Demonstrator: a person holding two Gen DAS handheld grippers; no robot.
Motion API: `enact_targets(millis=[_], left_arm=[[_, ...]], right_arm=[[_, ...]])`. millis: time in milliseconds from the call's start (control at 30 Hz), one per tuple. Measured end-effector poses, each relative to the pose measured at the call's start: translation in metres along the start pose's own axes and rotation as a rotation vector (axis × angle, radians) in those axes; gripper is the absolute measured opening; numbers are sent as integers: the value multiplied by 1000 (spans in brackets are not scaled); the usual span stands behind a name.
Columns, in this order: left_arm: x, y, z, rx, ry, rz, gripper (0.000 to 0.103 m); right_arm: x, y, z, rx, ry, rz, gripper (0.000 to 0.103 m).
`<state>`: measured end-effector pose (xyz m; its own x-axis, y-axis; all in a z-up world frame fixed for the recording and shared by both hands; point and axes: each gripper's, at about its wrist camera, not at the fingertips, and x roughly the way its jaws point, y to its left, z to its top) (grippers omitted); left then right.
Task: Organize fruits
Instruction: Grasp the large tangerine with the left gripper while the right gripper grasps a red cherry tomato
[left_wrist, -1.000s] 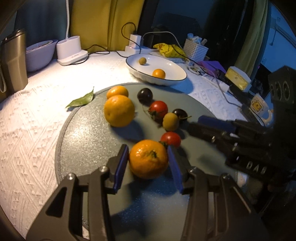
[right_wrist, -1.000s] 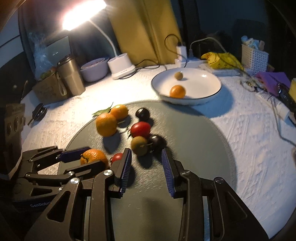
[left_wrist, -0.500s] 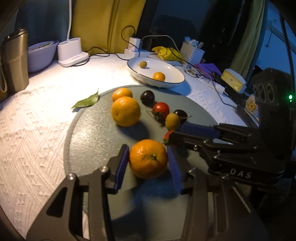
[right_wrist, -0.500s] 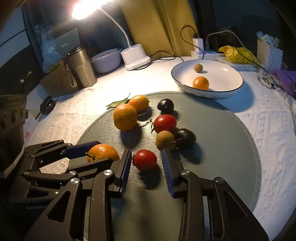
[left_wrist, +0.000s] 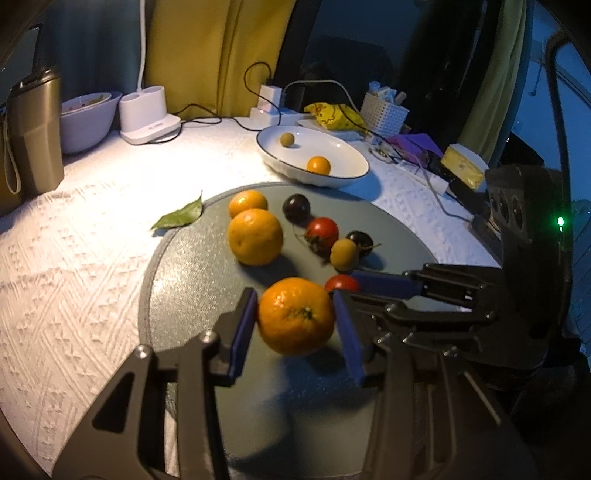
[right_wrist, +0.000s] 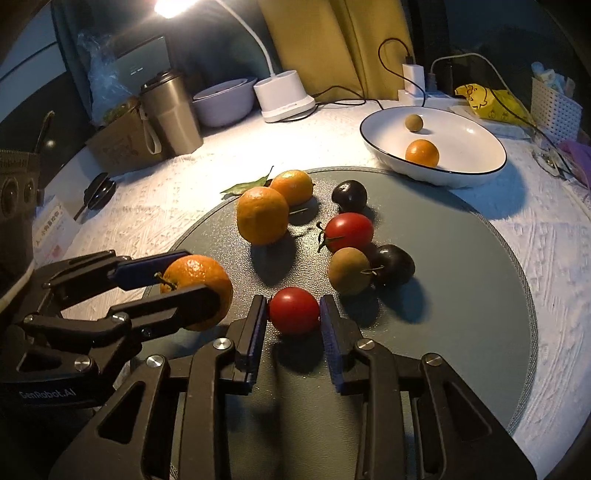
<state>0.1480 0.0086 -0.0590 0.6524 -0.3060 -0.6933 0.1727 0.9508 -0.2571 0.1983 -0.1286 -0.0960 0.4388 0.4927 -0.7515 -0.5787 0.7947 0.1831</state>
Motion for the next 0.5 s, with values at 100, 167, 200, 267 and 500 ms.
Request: enact_targets(millis=[100, 167, 200, 267, 500], left_arm=[[-1, 0, 4, 4, -4, 5, 44], [-2, -1, 6, 8, -7, 9, 44], [-2, -2, 7, 11, -9, 11, 44], [-2, -4, 10, 15, -11, 13, 44], [0, -9, 24, 30, -23, 26, 44]], right_arm=[[-2, 0, 1, -7, -9, 0, 31], [-5, -1, 1, -9, -16, 1, 31], [-6, -1, 2, -8, -20, 2, 31], [-10, -2, 5, -7, -31, 5, 31], [-23, -10, 16, -7, -74, 12, 31]])
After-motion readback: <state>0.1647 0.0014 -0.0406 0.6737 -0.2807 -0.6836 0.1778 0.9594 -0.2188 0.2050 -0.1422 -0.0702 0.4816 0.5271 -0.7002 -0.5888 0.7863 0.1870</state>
